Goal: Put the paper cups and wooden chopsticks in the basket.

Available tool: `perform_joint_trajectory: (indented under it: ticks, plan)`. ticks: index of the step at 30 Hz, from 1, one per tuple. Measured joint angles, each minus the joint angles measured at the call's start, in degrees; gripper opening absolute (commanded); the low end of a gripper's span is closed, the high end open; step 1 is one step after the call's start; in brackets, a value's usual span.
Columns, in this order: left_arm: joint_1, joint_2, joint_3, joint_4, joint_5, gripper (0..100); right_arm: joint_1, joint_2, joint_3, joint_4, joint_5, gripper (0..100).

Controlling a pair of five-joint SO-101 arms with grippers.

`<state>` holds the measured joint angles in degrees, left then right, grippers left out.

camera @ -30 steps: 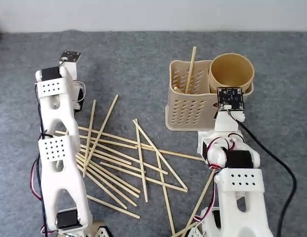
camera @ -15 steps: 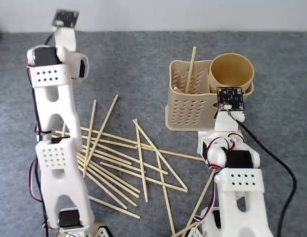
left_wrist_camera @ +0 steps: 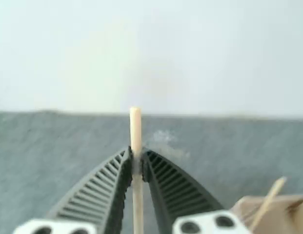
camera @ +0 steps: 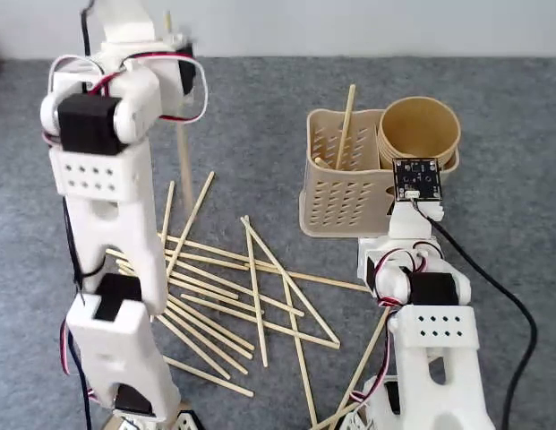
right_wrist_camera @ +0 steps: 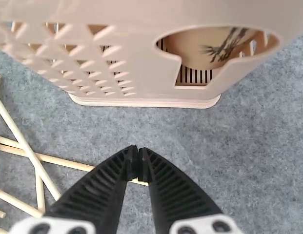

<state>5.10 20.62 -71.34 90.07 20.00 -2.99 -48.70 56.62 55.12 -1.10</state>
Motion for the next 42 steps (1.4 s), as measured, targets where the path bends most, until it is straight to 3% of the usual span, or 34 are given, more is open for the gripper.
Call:
perform_joint_trajectory:
  ticks: [9,15,21,27,31,35,42]
  plan:
    - [8.09,-1.14,0.00,-16.97,13.54,1,0.00,0.00,0.00,0.00,0.00,0.9]
    - [14.33,-1.14,0.00,-21.19,15.21,1,0.00,0.00,0.00,0.00,0.00,0.9]
    - [15.74,1.41,1.76,-26.55,15.21,1,0.00,0.00,0.00,0.00,0.00,0.9]
    - [15.74,8.53,2.55,-26.73,15.21,2,0.00,0.00,0.00,0.00,0.00,0.9]
    - [15.74,10.11,2.55,-26.02,15.21,12,0.00,0.00,0.00,0.00,0.00,0.9]
    - [15.74,10.11,2.55,-22.24,15.21,25,0.00,0.00,0.00,0.00,0.00,0.9]
    - [14.42,9.23,-0.97,-11.96,15.21,26,0.00,0.00,0.00,0.00,0.00,0.9]
